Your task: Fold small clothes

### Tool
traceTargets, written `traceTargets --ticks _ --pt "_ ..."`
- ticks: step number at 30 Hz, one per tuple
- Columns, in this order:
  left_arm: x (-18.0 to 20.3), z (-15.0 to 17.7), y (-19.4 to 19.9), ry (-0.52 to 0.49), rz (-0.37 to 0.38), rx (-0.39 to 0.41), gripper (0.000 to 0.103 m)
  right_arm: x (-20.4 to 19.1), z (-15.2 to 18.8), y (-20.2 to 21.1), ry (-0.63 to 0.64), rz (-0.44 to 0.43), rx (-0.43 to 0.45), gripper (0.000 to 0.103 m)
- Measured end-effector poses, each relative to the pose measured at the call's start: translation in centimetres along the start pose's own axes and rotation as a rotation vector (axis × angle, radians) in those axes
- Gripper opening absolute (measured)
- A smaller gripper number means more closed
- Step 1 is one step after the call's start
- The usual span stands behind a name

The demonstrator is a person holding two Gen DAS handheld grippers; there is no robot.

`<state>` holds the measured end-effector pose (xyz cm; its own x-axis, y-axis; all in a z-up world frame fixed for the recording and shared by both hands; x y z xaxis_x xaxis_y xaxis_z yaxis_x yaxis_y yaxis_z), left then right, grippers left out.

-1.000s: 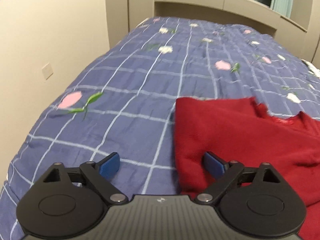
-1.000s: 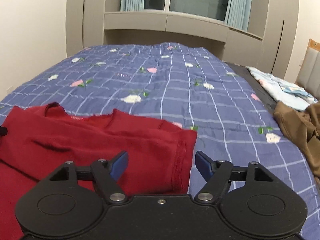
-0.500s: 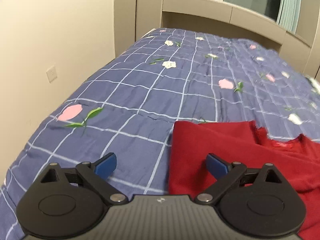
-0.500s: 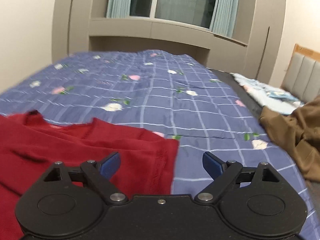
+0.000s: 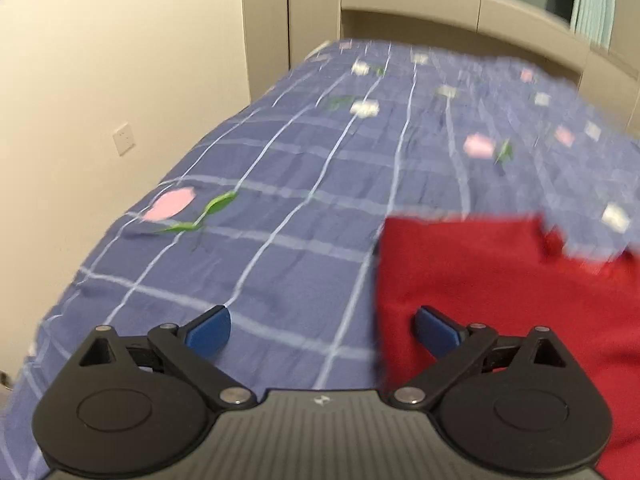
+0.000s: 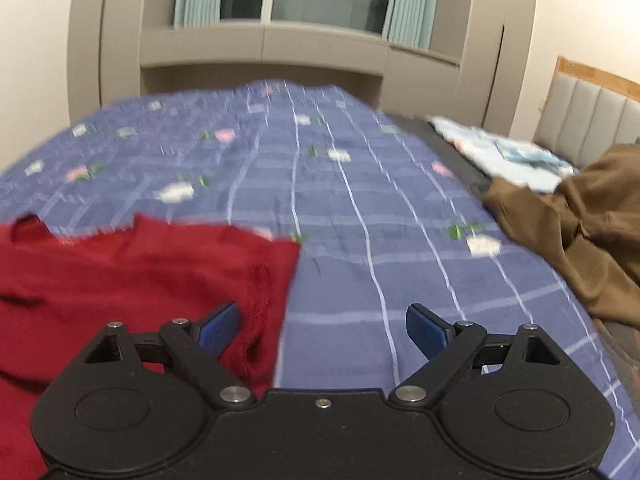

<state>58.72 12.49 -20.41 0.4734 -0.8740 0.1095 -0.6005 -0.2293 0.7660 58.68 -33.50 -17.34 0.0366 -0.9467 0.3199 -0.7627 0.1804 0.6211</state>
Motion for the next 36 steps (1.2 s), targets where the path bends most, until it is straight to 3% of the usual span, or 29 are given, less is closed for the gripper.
traceTargets --ticks 4,9,12,17,27,36 --pt "-1.0 0.4 0.0 0.022 -0.003 -0.007 0.101 0.2 0.7 0.6 -0.054 -0.013 -0.008 0.090" --pt "-1.3 0.2 2.4 0.069 0.054 0.003 0.102 -0.6 0.6 3.6 -0.002 -0.012 0.045 0.090" --pt "-1.4 1.9 1.6 -0.006 -0.003 -0.018 0.102 -1.2 2.0 2.8 0.029 -0.016 -0.017 0.091" --pt "-1.7 1.9 1.9 0.028 -0.005 -0.032 0.102 -0.6 2.0 3.5 -0.046 -0.046 -0.011 0.091" --pt "-4.1 2.8 9.7 0.049 0.080 -0.010 0.102 -1.4 1.5 13.7 -0.004 -0.180 0.158 0.102" --pt "-6.9 8.8 16.9 -0.002 0.133 -0.025 0.102 -5.1 6.2 22.1 0.076 -0.330 0.166 0.102"
Point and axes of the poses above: each gripper's, at about its wrist camera, not at the fingertips, and y roughly against the way its jaws point, x to its right, z to its underside, the point moved 10 cm from there along -y, roughly the way its jaws point, and after that the axes turned 14 degrees about y, right-handed, at the moved point
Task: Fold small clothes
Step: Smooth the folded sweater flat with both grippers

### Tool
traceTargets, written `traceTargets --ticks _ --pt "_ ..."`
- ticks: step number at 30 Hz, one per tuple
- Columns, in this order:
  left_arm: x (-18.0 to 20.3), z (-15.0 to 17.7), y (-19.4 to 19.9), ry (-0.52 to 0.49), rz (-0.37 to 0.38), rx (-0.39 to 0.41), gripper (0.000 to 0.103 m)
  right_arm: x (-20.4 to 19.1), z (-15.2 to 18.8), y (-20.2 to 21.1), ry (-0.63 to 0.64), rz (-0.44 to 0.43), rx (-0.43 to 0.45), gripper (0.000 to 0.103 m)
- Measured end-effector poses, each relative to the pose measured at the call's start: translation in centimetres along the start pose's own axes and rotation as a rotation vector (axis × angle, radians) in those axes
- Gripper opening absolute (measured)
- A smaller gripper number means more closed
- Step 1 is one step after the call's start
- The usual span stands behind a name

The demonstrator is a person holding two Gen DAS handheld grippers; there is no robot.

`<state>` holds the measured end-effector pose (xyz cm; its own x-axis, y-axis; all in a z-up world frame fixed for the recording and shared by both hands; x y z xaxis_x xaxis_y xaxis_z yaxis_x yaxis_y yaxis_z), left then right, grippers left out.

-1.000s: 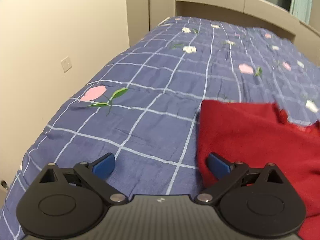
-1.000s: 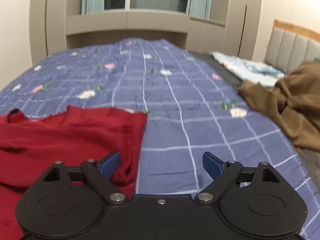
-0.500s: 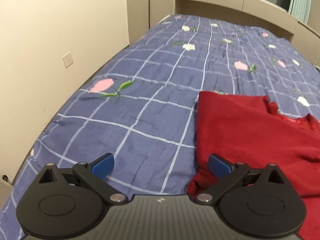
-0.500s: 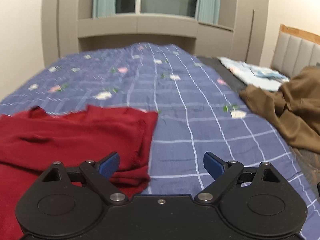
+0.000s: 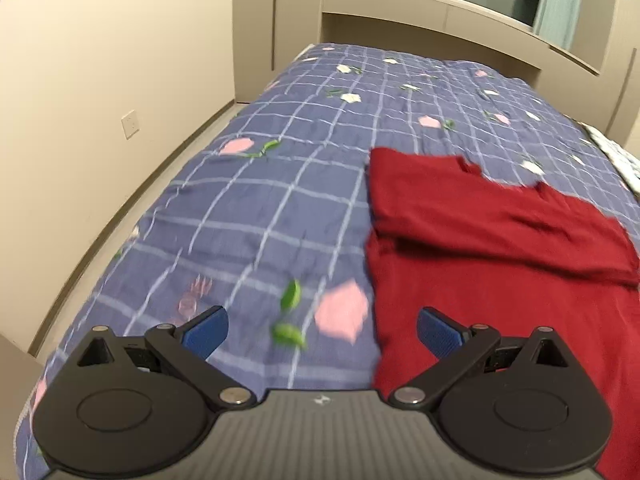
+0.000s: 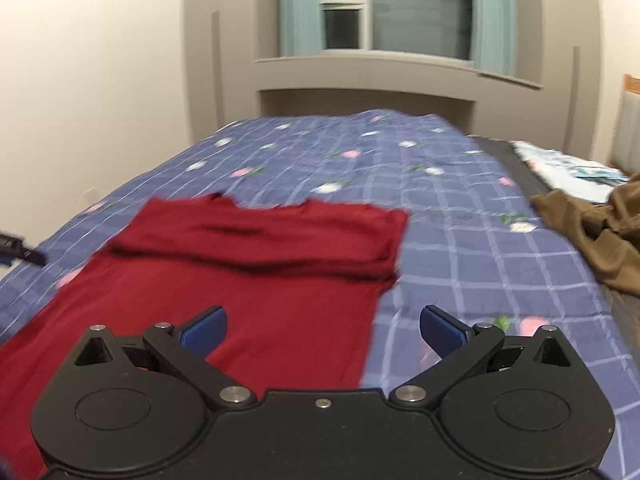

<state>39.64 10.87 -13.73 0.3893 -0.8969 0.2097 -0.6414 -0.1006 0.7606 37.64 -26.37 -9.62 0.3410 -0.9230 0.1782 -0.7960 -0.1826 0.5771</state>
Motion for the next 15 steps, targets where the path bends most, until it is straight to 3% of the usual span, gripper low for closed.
traceTargets --ticks 5,12,15 --pt "-0.7 4.4 2.4 -0.021 0.029 -0.052 0.102 -2.7 3.1 3.0 0.028 -0.019 -0.079 0.102" --pt "-2.0 11.1 4.5 -0.017 0.073 -0.188 0.102 -4.7 8.1 6.7 -0.125 -0.045 -0.174 0.101" --pt "-2.2 13.2 5.1 -0.019 0.077 -0.212 0.102 -5.4 9.5 7.8 -0.198 -0.047 -0.189 0.098"
Point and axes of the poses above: each gripper's, at about its wrist camera, not at the fingertips, and y roughly against the way its jaws point, x to its right, z to its underside, the point moved 10 cm from there along -y, roughly the way its jaws point, and after that the axes turned 14 degrees about y, right-handed, at the moved point
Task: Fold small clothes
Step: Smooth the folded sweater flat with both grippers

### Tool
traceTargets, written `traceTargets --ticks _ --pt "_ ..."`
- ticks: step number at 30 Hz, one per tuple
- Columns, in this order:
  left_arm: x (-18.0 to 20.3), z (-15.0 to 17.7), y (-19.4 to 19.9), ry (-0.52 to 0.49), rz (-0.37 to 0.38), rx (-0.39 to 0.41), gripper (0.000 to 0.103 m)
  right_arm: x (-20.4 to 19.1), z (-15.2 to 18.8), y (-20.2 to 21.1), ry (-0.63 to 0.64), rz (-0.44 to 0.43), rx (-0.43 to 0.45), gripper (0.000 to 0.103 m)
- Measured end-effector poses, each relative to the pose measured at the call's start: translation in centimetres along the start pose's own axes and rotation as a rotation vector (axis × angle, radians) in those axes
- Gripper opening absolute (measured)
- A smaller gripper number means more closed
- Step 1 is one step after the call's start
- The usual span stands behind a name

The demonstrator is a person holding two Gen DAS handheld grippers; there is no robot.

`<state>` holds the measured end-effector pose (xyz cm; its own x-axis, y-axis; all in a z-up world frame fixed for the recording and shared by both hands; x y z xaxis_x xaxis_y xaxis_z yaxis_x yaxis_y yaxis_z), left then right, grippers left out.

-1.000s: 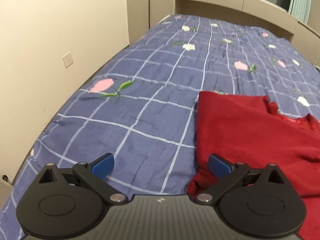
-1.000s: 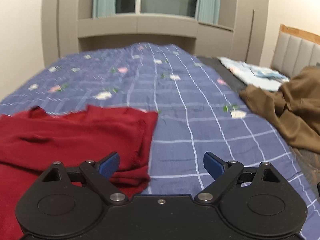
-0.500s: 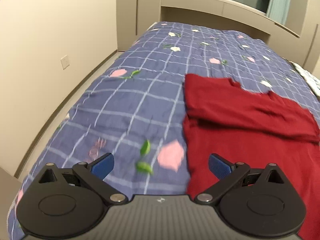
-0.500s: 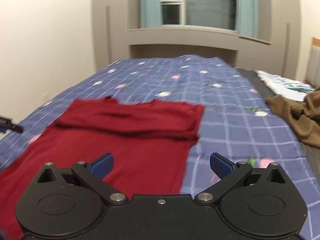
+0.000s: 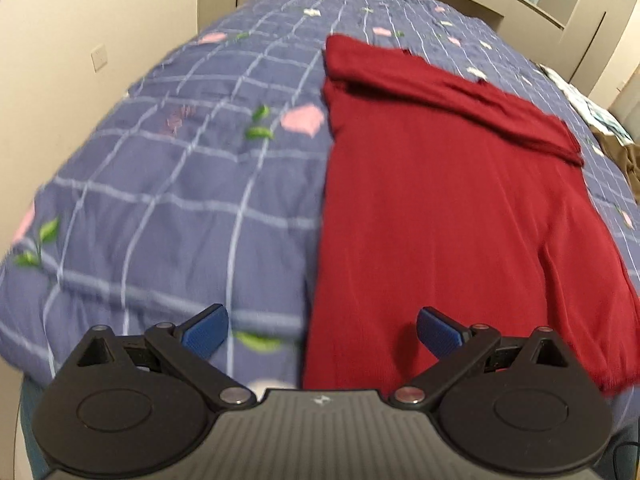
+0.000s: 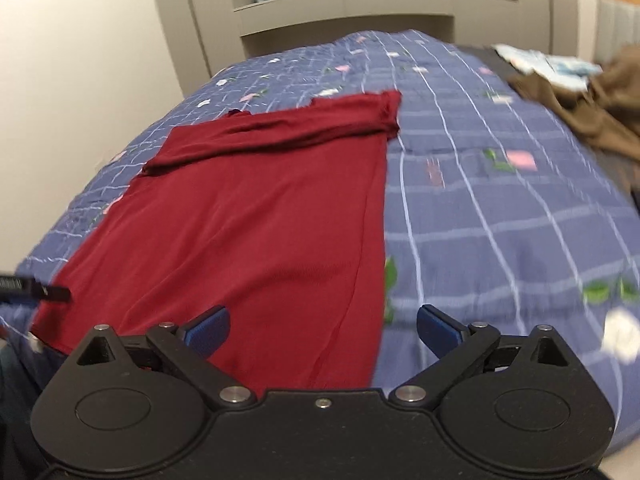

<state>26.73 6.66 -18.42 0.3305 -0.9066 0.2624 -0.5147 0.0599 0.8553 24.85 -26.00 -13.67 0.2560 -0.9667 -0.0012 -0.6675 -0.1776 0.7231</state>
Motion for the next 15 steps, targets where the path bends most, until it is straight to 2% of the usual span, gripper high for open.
traceTargets --ticks 5,10,13,15 --pt "0.3 1.7 0.5 -0.059 -0.020 0.000 0.102 -1.3 1.3 0.4 -0.016 0.056 -0.012 0.086" --pt "0.4 2.2 0.7 -0.060 -0.018 -0.018 0.102 -1.9 2.1 0.6 0.062 0.170 -0.028 0.073" --pt "0.2 2.3 0.8 -0.050 -0.016 -0.024 0.100 -1.9 2.7 0.7 0.088 0.190 -0.038 0.051" --pt "0.2 2.4 0.9 -0.043 -0.015 -0.027 0.099 -1.8 2.8 1.0 0.087 0.187 -0.034 0.032"
Point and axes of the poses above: each gripper's, at about its wrist camera, not at the fingertips, and y roughly against the way its jaws point, x to its right, z to its underside, the point moved 10 cm from there along -y, roughly the way its jaws point, and after that the axes turned 14 degrees about y, right-handed, at the moved point
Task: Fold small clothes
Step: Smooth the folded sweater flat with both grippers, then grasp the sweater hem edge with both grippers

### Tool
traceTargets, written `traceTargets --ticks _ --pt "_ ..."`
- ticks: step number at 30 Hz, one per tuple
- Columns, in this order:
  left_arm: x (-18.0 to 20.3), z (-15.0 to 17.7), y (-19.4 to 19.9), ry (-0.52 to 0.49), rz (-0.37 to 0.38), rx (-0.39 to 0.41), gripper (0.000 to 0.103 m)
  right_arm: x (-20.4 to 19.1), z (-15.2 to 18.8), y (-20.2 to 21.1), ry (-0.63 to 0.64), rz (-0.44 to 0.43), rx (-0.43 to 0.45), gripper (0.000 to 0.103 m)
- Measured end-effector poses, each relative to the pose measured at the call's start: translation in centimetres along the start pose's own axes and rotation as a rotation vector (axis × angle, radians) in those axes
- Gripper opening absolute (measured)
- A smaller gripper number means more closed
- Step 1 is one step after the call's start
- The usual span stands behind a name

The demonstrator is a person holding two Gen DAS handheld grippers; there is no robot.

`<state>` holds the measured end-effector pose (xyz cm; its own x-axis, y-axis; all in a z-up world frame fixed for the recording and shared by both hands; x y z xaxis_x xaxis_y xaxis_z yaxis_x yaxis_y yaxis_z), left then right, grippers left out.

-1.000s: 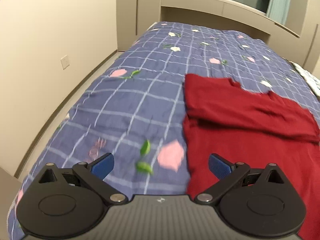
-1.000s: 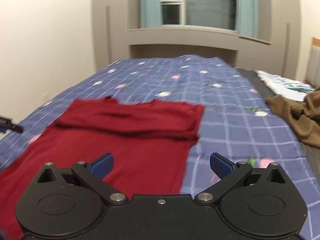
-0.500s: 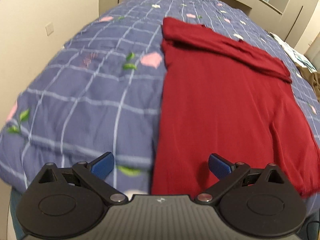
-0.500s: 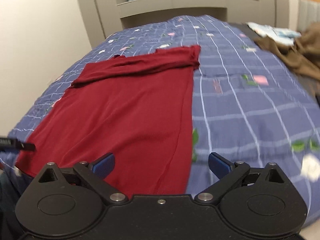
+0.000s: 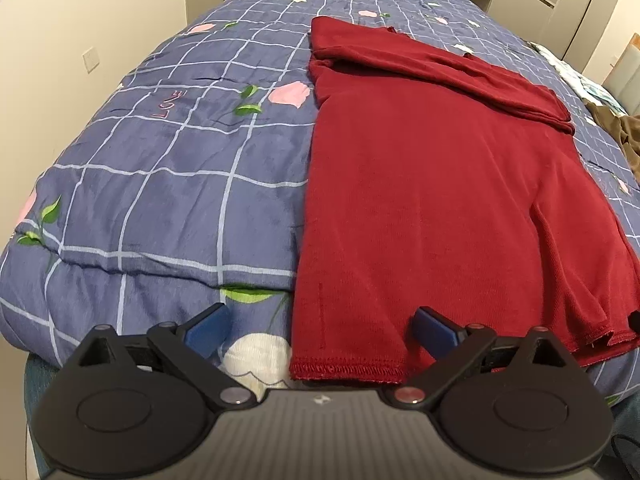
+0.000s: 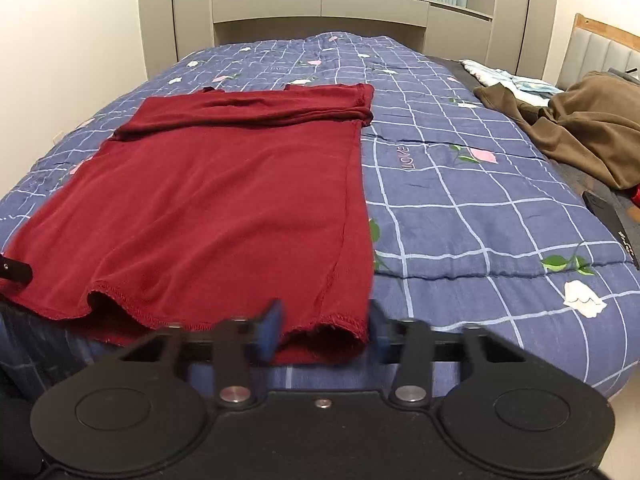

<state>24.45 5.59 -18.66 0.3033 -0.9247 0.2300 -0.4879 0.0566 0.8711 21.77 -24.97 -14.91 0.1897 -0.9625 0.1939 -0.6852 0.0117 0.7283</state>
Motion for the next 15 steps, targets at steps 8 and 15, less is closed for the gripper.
traceTargets --ticks 8,15 --pt "-0.5 0.0 0.5 0.037 0.024 -0.009 0.094 2.7 0.0 1.3 -0.058 -0.003 0.027 0.007" --pt "-1.1 -0.1 0.6 0.050 0.020 -0.008 0.083 4.5 1.4 0.7 -0.145 -0.004 0.006 0.007"
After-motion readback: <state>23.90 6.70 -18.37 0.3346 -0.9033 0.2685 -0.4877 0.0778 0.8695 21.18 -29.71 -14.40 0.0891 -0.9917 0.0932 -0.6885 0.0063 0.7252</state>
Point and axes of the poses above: each gripper's, at about its wrist camera, not at the fingertips, and y roughly against the way its jaws point, x to its right, z to its underside, the point moved 10 cm from there along -y, roughly the way its jaws point, and after that the axes turned 14 degrees about y, right-handed, at the moved point
